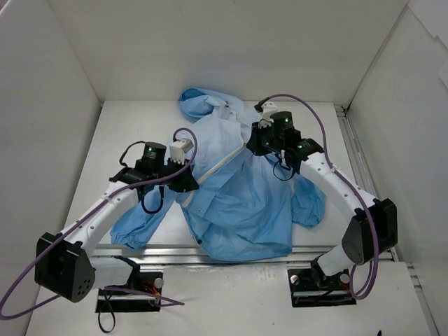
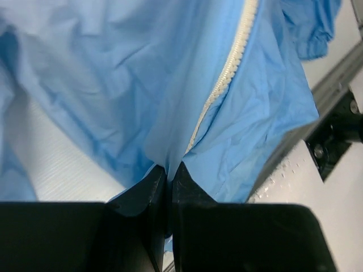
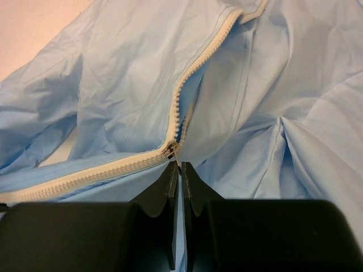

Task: Zip up the jacket

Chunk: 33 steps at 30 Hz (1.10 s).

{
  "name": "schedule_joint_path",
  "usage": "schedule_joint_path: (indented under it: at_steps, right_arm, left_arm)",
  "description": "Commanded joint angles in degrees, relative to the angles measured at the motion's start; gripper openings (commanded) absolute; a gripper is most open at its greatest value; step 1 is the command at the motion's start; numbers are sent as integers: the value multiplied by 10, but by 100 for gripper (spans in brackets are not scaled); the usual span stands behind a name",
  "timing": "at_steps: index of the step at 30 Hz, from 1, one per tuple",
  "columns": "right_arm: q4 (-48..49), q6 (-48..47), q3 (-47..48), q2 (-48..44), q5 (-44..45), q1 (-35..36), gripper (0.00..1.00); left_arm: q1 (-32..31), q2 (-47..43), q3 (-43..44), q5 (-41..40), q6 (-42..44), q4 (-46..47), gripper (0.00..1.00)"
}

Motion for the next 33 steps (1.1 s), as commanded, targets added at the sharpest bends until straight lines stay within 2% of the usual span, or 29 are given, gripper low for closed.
schedule_joint_path:
  at_steps: [1, 7, 12, 16, 21, 29, 33]
  right_arm:
    - [56, -20, 51, -19, 117, -52, 0]
    - [57, -16, 45, -31, 79, -55, 0]
    - [56, -10, -5, -59, 109, -48, 0]
    - [56, -8, -2, -65, 124, -70, 0]
    - [57, -11, 22, -65, 130, -85, 0]
    - [57, -5, 36, -60, 136, -115, 0]
    - [57, -5, 56, -54, 136, -133, 0]
  left_arm:
    - [33, -10, 17, -91, -22, -70, 0]
    - [70, 1, 46, -164, -37, -74, 0]
    - [104, 25, 66, -265, -67, -119, 0]
    - [155, 40, 59, -281, -111, -128, 0]
    - [182, 40, 55, -290, -150, -120, 0]
    - [256, -3, 37, -339, -185, -122, 0]
    - [294, -10, 40, -330, -183, -118, 0]
